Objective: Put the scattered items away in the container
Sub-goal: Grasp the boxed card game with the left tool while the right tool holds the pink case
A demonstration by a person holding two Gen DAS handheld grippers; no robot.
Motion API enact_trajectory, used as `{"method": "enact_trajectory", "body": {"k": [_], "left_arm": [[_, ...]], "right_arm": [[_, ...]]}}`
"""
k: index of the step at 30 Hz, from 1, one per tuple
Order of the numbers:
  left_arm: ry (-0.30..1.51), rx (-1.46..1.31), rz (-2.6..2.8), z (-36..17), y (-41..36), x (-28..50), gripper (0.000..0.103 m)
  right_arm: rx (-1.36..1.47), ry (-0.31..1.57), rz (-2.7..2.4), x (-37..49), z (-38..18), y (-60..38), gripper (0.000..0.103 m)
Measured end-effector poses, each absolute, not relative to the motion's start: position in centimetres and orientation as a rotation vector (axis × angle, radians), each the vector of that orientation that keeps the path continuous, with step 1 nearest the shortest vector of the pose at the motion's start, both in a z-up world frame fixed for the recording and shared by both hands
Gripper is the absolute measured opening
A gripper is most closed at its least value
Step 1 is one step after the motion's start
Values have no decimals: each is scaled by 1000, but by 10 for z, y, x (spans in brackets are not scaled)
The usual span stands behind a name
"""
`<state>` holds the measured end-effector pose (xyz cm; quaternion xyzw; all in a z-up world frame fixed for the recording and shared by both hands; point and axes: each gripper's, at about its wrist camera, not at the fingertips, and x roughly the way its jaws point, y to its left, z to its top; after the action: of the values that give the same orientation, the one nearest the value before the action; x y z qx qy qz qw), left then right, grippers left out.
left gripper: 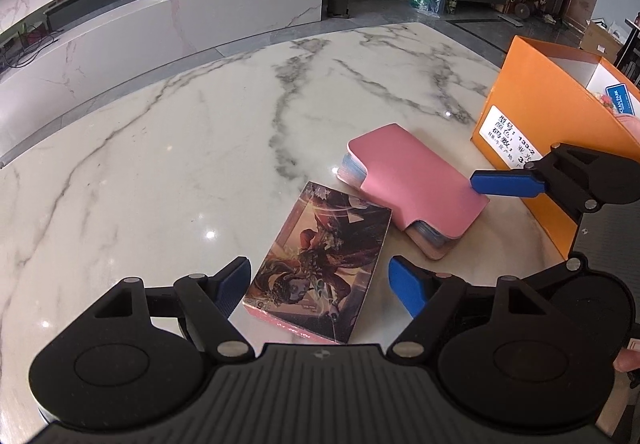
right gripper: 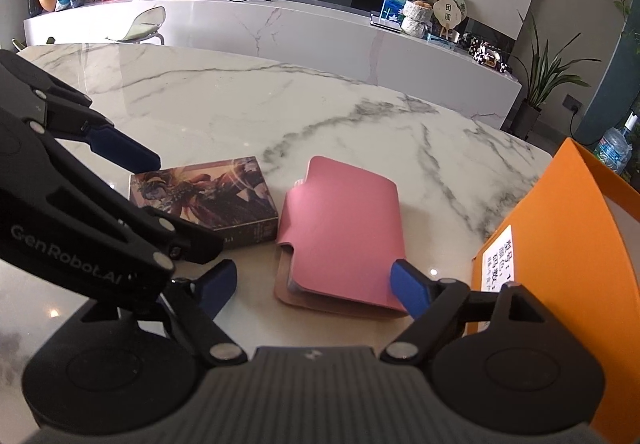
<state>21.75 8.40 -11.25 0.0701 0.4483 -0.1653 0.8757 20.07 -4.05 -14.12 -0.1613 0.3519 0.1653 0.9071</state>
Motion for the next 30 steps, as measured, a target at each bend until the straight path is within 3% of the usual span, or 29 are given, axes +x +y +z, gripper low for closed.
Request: {"method": "enact_trajectory", "body": {"k": [9, 14, 21, 30], "left_arm": [[940, 78, -291, -122, 87, 226, 90], [926, 70, -217, -121, 94, 223, 79], [914, 17, -175, -121, 115, 215, 78], [862, 98, -147, -128, 113, 207, 92]], "right_arm": [[-245, 750, 304, 213, -145, -53, 86], [-195, 753, 290, 216, -147, -55, 86], [-137, 767, 303, 221, -149, -56, 86], [-98, 740, 285, 229, -151, -56, 87]]}}
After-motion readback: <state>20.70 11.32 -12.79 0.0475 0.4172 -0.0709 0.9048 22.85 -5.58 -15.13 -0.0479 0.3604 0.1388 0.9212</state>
